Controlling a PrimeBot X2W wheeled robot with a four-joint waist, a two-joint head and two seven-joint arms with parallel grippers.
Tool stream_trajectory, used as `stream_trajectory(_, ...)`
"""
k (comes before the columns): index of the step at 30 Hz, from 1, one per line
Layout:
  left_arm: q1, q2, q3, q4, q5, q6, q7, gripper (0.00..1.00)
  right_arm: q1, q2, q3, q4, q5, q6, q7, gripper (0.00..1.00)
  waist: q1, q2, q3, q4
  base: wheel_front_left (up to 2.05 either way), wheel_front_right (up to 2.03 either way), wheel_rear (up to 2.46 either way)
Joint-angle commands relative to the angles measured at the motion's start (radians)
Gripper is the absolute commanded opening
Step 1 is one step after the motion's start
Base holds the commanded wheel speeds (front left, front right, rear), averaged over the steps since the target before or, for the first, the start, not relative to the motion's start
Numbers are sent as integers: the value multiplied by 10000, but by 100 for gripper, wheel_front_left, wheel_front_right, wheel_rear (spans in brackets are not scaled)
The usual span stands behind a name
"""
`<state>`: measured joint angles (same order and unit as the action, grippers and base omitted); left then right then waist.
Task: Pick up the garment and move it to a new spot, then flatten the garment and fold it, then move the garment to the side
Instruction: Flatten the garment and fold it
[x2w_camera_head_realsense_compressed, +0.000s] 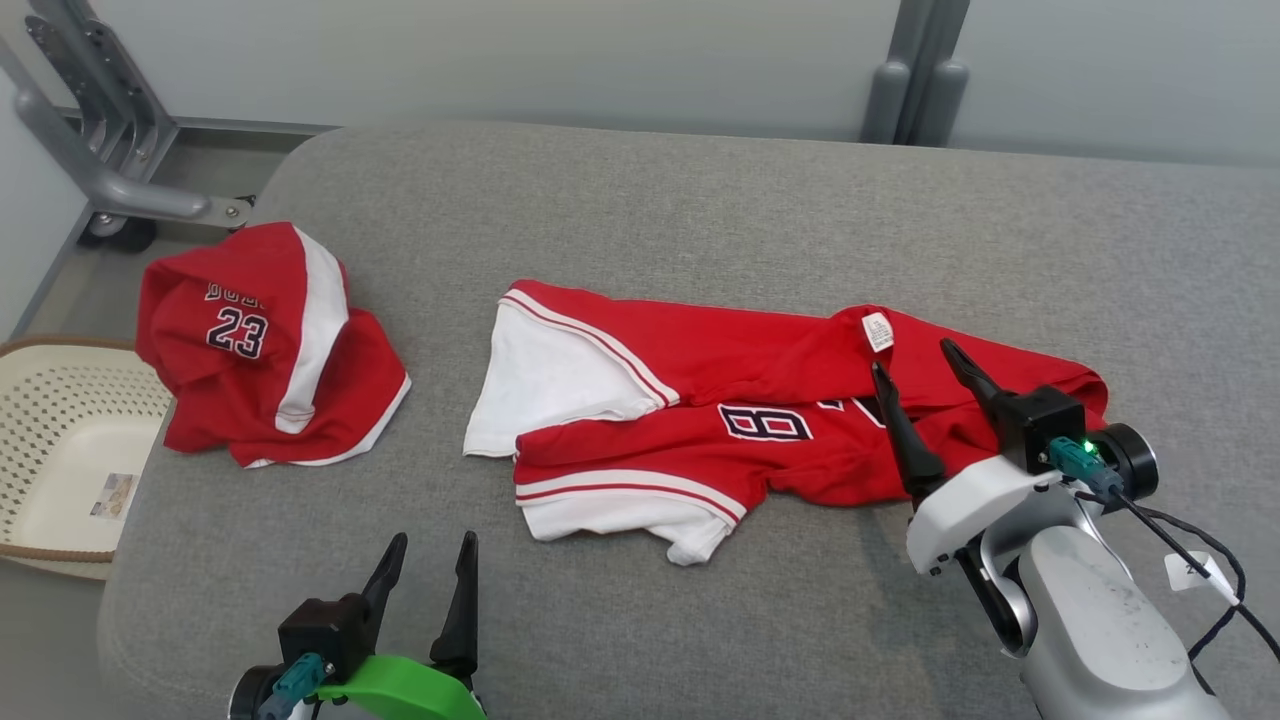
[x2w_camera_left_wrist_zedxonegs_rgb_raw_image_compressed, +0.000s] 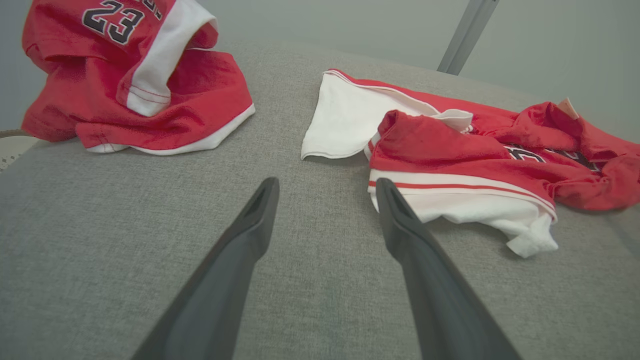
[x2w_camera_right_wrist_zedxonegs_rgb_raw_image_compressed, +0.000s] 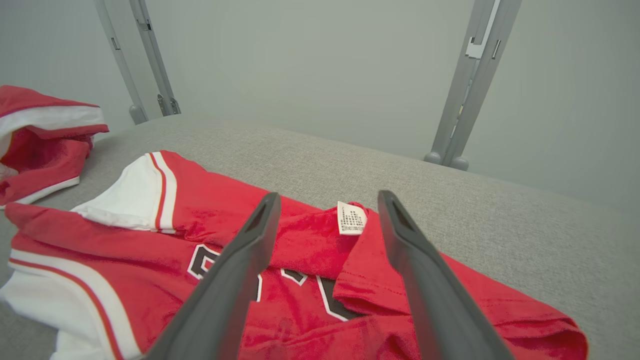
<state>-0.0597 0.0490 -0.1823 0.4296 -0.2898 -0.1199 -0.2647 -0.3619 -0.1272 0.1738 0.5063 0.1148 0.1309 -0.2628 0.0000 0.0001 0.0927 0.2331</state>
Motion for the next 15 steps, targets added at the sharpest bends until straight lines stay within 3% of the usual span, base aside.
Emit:
stream_trajectory(1, 72, 30, 5, 30, -75, 3, 8, 100, -142, -80, 157, 172, 83, -3, -30, 100, 0, -1, 11, 235, 0, 0, 0)
stream_trajectory(15, -69, 30, -62, -100, -227, 19, 8, 100, -795, -329, -624, 2266, -625, -3, -28, 100, 0, -1, 607, 823, 0, 0, 0)
